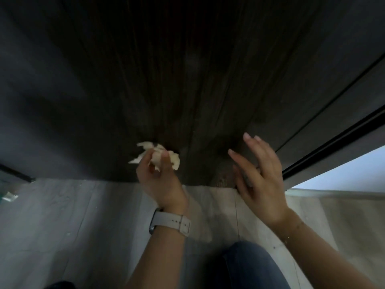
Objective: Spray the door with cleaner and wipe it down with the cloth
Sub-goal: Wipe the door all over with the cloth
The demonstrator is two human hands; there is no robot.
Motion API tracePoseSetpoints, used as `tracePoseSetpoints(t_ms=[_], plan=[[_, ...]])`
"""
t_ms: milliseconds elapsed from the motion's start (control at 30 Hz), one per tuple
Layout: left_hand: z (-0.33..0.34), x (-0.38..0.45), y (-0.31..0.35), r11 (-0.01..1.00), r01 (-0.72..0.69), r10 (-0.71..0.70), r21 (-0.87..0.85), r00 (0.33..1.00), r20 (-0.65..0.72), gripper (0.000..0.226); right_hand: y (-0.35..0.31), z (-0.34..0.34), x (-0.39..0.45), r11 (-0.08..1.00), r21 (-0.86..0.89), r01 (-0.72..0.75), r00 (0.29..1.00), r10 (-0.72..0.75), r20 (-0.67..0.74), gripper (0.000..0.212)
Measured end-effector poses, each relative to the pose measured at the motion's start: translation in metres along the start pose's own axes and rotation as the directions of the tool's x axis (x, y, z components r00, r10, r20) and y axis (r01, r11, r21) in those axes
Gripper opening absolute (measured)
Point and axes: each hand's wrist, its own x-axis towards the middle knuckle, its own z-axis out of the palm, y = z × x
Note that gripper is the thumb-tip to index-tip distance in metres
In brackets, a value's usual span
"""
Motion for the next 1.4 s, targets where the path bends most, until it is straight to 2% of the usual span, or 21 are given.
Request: tracePoseSetpoints(t_ms=[67,100,200,267,300,367,400,433,500,567,600,633,700,800,933,967,1033,1133,1200,1300,1400], plan=[[0.005,-0.006,0.005,0.971,-0.23,0.224,0.065,0.97,0.091,0.024,0.013,-0.005,0.001,0.993,-0.112,0.044,0.999,-0.041,0.021,0.048],[0.009,-0.007,0.006,0.952,-0.295,0.287,0.077,0.952,0.106,0.023,0.02,-0.007,0.0,0.988,-0.146,0.05,0.998,-0.045,0.037,0.051],[0.024,-0.009,-0.006,0.967,-0.253,0.249,0.033,0.964,0.089,0.027,0.042,-0.005,-0.005,0.974,-0.206,0.095,0.991,-0.074,0.109,0.06],[0.026,-0.017,-0.031,0.988,-0.128,0.123,0.088,0.99,0.062,0.035,0.055,0.003,-0.009,0.96,-0.239,0.149,0.98,-0.112,0.162,0.063],[0.026,-0.021,-0.049,0.995,0.02,-0.024,0.103,0.999,0.031,0.034,0.059,0.007,-0.011,0.951,-0.261,0.169,0.977,-0.125,0.175,0.064],[0.024,-0.022,-0.069,0.923,0.382,-0.379,0.04,0.923,-0.067,0.027,0.064,0.013,-0.013,0.936,-0.297,0.188,0.974,-0.139,0.178,0.066],[0.024,-0.021,-0.073,0.889,0.457,-0.455,-0.007,0.883,-0.111,0.026,0.067,0.014,-0.014,0.931,-0.305,0.201,0.973,-0.152,0.177,0.067],[0.025,-0.022,-0.07,0.881,0.472,-0.473,-0.042,0.871,-0.129,0.024,0.068,0.015,-0.014,0.927,-0.309,0.213,0.97,-0.163,0.18,0.069],[0.033,-0.026,-0.045,0.931,0.357,-0.363,-0.078,0.928,-0.085,0.017,0.072,0.014,-0.016,0.922,-0.307,0.233,0.964,-0.179,0.195,0.074],[0.04,-0.03,-0.008,0.992,0.068,-0.072,-0.107,0.997,-0.026,0.019,0.075,0.011,-0.018,0.924,-0.299,0.238,0.962,-0.181,0.206,0.08],[0.041,-0.028,0.003,0.984,-0.127,0.126,-0.125,0.992,-0.013,0.02,0.075,0.01,-0.018,0.928,-0.293,0.231,0.962,-0.174,0.209,0.081],[0.042,-0.023,0.005,0.939,-0.33,0.333,-0.097,0.943,0.013,0.019,0.074,0.011,-0.018,0.933,-0.287,0.219,0.964,-0.161,0.21,0.08],[0.039,-0.012,-0.005,0.776,-0.63,0.623,0.034,0.774,0.117,0.018,0.072,0.011,-0.018,0.945,-0.261,0.197,0.967,-0.144,0.209,0.075],[0.026,0.0,-0.027,0.593,-0.79,0.745,0.152,0.611,0.269,0.025,0.065,0.015,-0.014,0.959,-0.228,0.167,0.973,-0.122,0.196,0.07],[0.016,0.005,-0.025,0.474,-0.859,0.713,0.195,0.504,0.486,0.014,0.061,0.011,-0.011,0.957,-0.227,0.18,0.969,-0.133,0.208,0.079],[0.017,0.005,-0.013,0.427,-0.885,0.729,0.184,0.458,0.509,0.013,0.062,0.008,-0.01,0.952,-0.236,0.197,0.964,-0.144,0.222,0.083],[0.027,0.006,0.028,0.273,-0.952,0.815,0.139,0.306,0.493,0.016,0.065,-0.003,-0.008,0.936,-0.275,0.222,0.961,-0.162,0.222,0.09],[0.05,0.018,0.097,-0.005,-0.991,0.891,0.131,0.055,0.451,0.037,0.072,-0.025,0.0,0.927,-0.322,0.193,0.981,-0.172,0.093,0.08],[0.053,0.033,0.117,-0.137,-0.99,0.847,0.025,-0.104,0.522,0.041,0.078,-0.038,0.008,0.927,-0.332,0.177,0.984,-0.174,0.039,0.072],[0.041,0.053,0.109,-0.23,-0.957,0.686,-0.178,-0.289,0.668,0.037,0.085,-0.041,0.01,0.915,-0.347,0.204,0.979,-0.196,0.059,0.076],[0.031,0.066,0.079,-0.347,-0.914,0.533,-0.208,-0.375,0.759,0.045,0.095,-0.029,0.001,0.876,-0.407,0.257,0.966,-0.216,0.143,0.085]])
